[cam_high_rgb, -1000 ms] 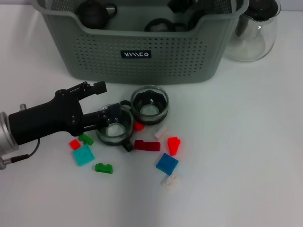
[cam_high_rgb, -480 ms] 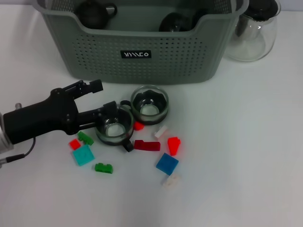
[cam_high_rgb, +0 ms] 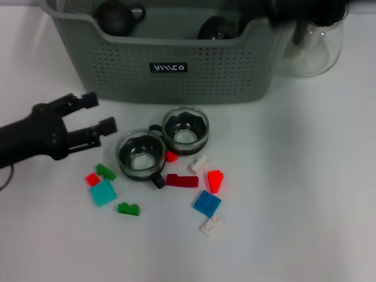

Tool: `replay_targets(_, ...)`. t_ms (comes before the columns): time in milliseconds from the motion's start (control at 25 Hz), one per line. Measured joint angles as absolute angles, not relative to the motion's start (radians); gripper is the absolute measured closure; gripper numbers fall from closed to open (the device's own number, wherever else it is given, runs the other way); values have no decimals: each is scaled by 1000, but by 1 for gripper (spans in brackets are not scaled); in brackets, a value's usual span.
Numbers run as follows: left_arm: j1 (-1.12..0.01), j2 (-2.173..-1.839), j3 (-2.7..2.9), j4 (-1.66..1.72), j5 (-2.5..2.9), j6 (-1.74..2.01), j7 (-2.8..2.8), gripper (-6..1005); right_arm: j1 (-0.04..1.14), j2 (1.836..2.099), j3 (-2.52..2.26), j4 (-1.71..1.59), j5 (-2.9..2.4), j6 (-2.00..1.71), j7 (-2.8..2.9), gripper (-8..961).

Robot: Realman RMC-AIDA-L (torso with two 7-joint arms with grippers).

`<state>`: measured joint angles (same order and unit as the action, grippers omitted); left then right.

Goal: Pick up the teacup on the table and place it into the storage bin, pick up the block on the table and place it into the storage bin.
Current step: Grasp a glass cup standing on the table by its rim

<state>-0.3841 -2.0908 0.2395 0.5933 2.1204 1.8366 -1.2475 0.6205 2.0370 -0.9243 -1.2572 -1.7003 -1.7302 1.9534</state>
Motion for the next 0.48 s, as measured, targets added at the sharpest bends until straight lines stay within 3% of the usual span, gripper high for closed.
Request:
replay_targets(240,-393,-2076,258,792,2183,1826,-1405,136,595,1978,-926,-1088,-1771,-1959,1888,21)
replay_targets(360,-409,-2076,301,913,2224,1834,-1520,138,592,1980,-937,-1070,-1882,-1974,1887,21)
replay_targets(480,-428,-2078,380,1022,2249,1842,-1657,139,594,2002,-937,-1072,-2002,-1972,1886,22)
